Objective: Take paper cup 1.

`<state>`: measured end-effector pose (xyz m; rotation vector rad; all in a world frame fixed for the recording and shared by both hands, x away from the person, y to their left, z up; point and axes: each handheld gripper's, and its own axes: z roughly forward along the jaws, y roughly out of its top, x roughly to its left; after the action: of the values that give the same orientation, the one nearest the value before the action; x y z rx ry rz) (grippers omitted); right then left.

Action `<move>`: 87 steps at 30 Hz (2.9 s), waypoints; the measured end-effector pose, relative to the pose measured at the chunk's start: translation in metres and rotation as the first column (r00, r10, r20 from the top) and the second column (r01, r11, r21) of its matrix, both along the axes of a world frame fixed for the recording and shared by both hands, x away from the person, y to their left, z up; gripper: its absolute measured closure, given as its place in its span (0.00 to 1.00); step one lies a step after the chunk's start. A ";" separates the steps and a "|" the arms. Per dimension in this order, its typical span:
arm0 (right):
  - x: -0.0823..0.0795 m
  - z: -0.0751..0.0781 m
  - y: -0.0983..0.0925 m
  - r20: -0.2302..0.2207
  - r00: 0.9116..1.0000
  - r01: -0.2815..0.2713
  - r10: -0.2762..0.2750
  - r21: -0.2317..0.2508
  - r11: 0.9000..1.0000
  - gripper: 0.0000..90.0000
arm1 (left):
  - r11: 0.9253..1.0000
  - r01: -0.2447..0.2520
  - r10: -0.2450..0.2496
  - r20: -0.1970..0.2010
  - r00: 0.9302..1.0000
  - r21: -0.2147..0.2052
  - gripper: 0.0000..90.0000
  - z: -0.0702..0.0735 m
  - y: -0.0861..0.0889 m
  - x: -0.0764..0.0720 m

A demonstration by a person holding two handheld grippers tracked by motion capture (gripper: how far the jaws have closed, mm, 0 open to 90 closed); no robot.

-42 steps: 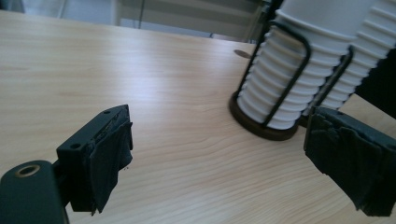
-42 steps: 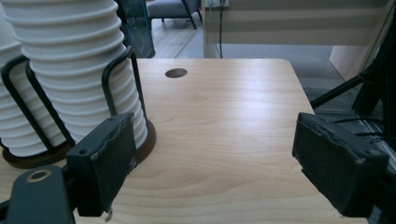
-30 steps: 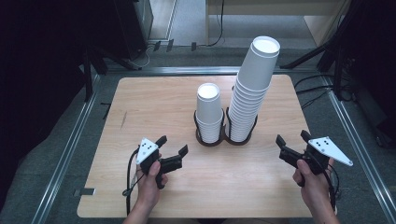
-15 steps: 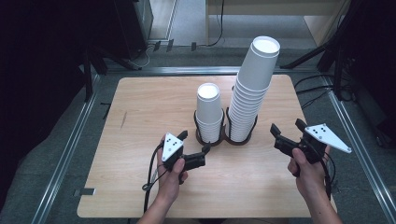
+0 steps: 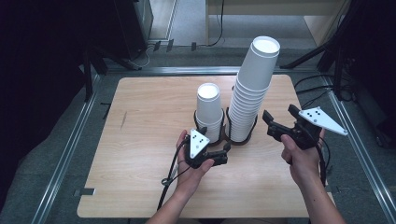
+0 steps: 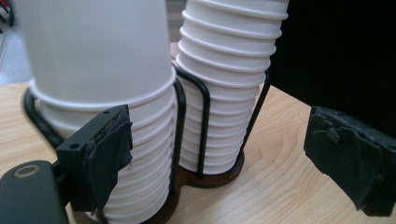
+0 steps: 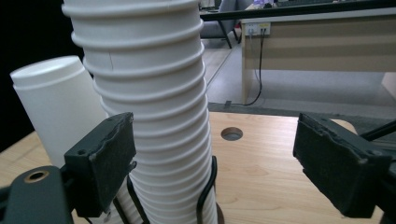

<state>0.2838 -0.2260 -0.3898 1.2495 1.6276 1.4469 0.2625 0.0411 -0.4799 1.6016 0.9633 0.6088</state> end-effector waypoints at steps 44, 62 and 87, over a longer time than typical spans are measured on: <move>0.044 0.065 0.048 0.083 0.994 -0.067 0.069 -0.024 0.997 0.03 | 0.992 -0.126 0.126 0.080 0.989 -0.001 0.00 0.022 -0.090 0.052; 0.063 0.074 0.066 0.088 0.995 -0.043 0.042 0.001 0.999 0.12 | 0.978 -0.209 0.207 0.074 0.976 0.023 0.01 0.032 -0.098 0.066; 0.062 0.102 0.067 0.176 0.984 -0.034 0.036 -0.013 0.999 0.16 | 0.977 -0.213 0.210 0.070 0.975 0.024 0.07 0.031 -0.097 0.066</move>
<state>0.3457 -0.1588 -0.2873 1.0600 1.5428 1.5239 0.3286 -0.0555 -0.4485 1.5068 1.0868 0.8230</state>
